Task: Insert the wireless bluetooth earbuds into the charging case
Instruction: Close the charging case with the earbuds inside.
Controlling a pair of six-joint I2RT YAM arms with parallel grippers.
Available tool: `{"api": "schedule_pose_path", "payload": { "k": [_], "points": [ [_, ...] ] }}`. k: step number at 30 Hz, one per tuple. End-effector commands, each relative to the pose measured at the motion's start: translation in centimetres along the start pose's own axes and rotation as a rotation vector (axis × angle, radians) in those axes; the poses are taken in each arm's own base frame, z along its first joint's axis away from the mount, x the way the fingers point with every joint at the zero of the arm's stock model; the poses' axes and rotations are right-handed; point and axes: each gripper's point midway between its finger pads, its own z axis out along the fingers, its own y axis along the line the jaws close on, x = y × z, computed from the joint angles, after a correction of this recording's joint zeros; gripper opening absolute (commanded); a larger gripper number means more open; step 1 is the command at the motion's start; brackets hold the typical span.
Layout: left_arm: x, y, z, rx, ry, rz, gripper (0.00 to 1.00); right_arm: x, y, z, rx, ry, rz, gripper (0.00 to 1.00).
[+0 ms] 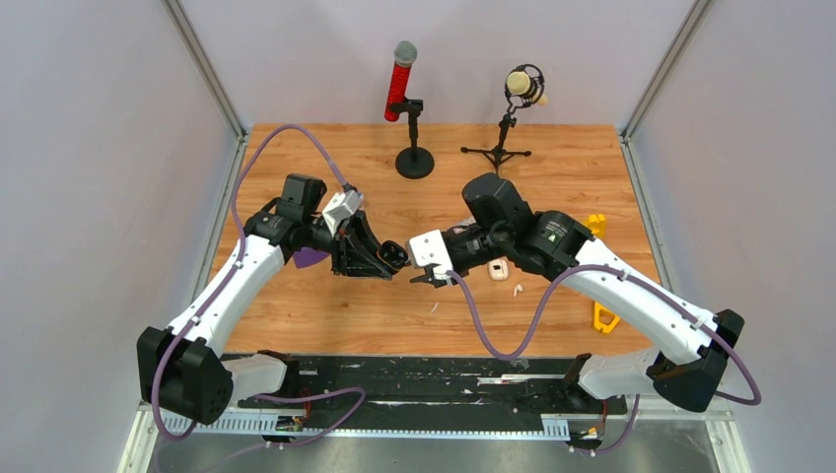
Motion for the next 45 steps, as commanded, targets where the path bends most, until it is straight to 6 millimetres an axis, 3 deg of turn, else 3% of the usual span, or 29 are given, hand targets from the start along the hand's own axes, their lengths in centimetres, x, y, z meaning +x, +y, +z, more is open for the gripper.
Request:
{"api": "schedule_pose_path", "payload": {
  "k": [1, 6, 12, 21, 32, 45],
  "points": [
    [-1.5, -1.9, 0.0, 0.097, -0.063, 0.023, 0.0, -0.9, -0.7, 0.0, 0.014, -0.004, -0.045, 0.31],
    [-1.6, -2.2, 0.0, 0.098, -0.063, 0.03, 0.0, -0.2, -1.7, -0.7, 0.081, 0.053, -0.055, 0.3],
    [-1.6, -2.2, 0.0, 0.101, -0.065, 0.03, 0.0, -1.2, -2.4, -1.9, 0.128, 0.064, -0.066, 0.3],
    [-1.7, -2.3, 0.0, 0.1, -0.063, 0.033, 0.0, -1.9, -3.0, -1.9, 0.129, 0.052, -0.068, 0.26],
    [-1.8, -2.3, 0.0, 0.101, -0.064, 0.029, 0.0, -1.7, -0.6, -0.5, 0.002, 0.038, -0.065, 0.21],
    [-1.8, -2.3, 0.0, 0.103, -0.065, 0.026, 0.0, -1.2, -0.7, 0.4, -0.008, 0.06, -0.051, 0.2]
  ]
}}
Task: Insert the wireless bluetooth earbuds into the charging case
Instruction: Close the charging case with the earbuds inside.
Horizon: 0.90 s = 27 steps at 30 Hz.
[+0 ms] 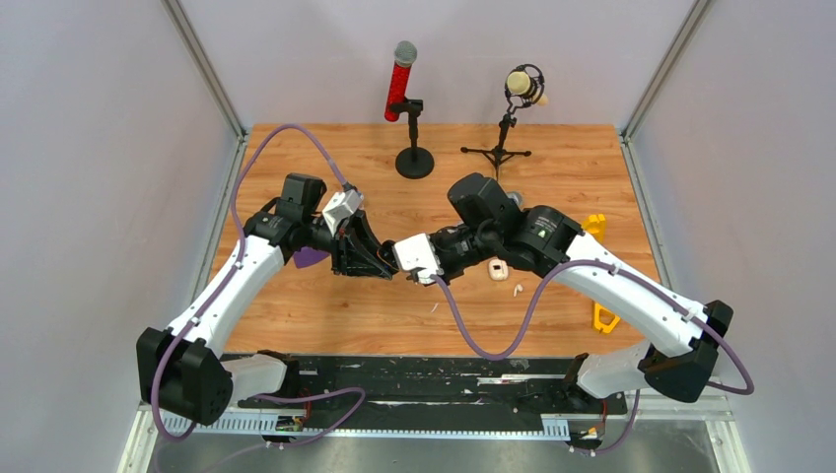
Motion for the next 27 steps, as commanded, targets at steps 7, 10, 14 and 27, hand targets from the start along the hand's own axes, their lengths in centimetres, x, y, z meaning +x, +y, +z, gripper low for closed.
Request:
{"api": "schedule_pose_path", "payload": {
  "k": [7, 10, 14, 27],
  "points": [
    [-1.6, -2.3, 0.0, 0.103, -0.064, 0.03, 0.0, -2.3, -0.8, -2.4, 0.043, -0.003, -0.068, 0.14],
    [-1.6, -2.3, 0.0, 0.103, -0.064, 0.027, 0.0, -2.7, -0.7, -2.9, 0.047, 0.001, -0.074, 0.14],
    [-1.6, -2.3, 0.0, 0.103, -0.064, 0.028, 0.0, -2.7, -1.0, -2.9, 0.054, 0.004, -0.084, 0.14],
    [-1.4, -2.4, 0.0, 0.101, -0.063, 0.033, 0.0, -2.7, -1.8, -1.5, 0.019, -0.005, -0.065, 0.18]
  ]
}}
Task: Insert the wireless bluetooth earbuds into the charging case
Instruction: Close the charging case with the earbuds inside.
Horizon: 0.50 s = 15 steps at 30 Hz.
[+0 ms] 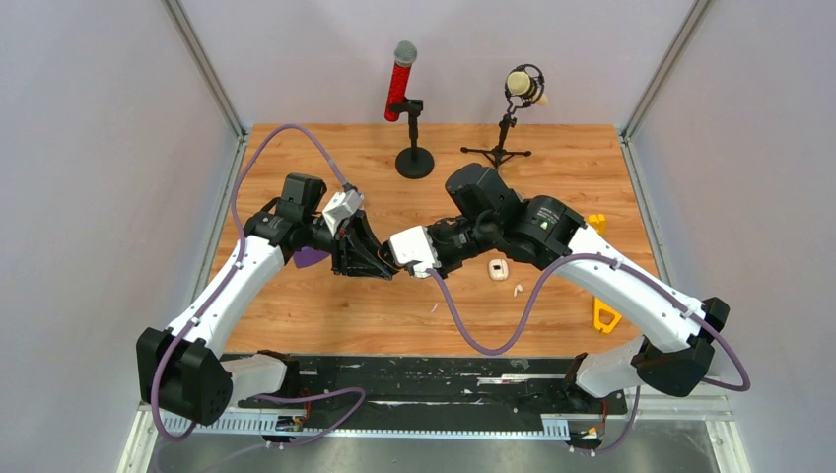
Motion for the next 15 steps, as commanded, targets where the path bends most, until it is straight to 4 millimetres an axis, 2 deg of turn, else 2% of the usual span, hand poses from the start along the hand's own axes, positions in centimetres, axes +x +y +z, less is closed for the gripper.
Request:
{"api": "schedule_pose_path", "payload": {
  "k": [1, 15],
  "points": [
    [-1.4, -2.3, 0.0, 0.1, -0.062, 0.032, 0.0, -1.6, -0.4, -0.6, -0.005, -0.033, -0.04, 0.19],
    [-1.4, -2.5, 0.0, 0.101, -0.063, 0.037, 0.0, -0.6, 0.5, 0.8, -0.054, -0.026, -0.021, 0.16]
  ]
}}
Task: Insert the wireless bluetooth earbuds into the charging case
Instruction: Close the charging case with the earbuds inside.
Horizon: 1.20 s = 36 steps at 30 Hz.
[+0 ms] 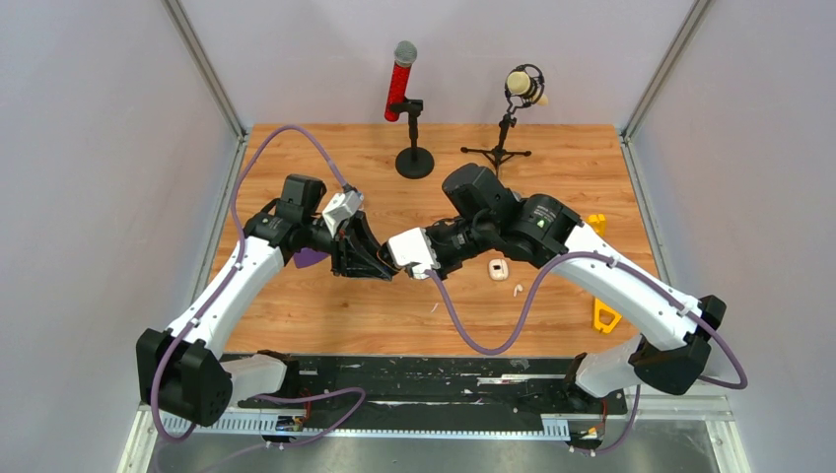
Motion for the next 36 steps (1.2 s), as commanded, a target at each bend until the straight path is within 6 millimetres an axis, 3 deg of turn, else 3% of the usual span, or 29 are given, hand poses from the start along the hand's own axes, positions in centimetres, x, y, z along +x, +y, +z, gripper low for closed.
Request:
{"api": "schedule_pose_path", "payload": {
  "k": [1, 9, 16, 21, 27, 30, 33, 36],
  "points": [
    [-1.5, -2.4, 0.0, 0.101, -0.063, 0.041, 0.0, -1.0, 0.2, 0.6, -0.028, -0.04, -0.017, 0.16],
    [-1.4, -2.4, 0.0, 0.099, -0.062, 0.042, 0.0, -0.5, 0.5, 1.1, -0.039, -0.031, 0.0, 0.16],
    [-1.4, -2.4, 0.0, 0.098, -0.062, 0.042, 0.0, -1.4, -0.4, -0.3, 0.013, -0.023, -0.016, 0.16],
    [-1.3, -2.4, 0.0, 0.094, -0.059, 0.048, 0.0, -1.1, -2.0, -1.8, 0.125, 0.031, 0.004, 0.22],
    [-1.1, -2.5, 0.0, 0.089, -0.056, 0.052, 0.0, 1.9, -6.3, -3.5, 0.38, 0.056, 0.081, 0.26],
    [-1.1, -2.4, 0.0, 0.086, -0.055, 0.05, 0.0, 2.4, -8.0, -4.4, 0.458, 0.026, 0.124, 0.27],
    [-1.0, -2.3, 0.0, 0.083, -0.053, 0.049, 0.0, 3.3, -8.9, -3.7, 0.489, 0.021, 0.16, 0.3],
    [-1.0, -2.1, 0.0, 0.077, -0.049, 0.049, 0.0, 3.6, -8.2, -1.9, 0.418, -0.009, 0.196, 0.31]
  ]
}}
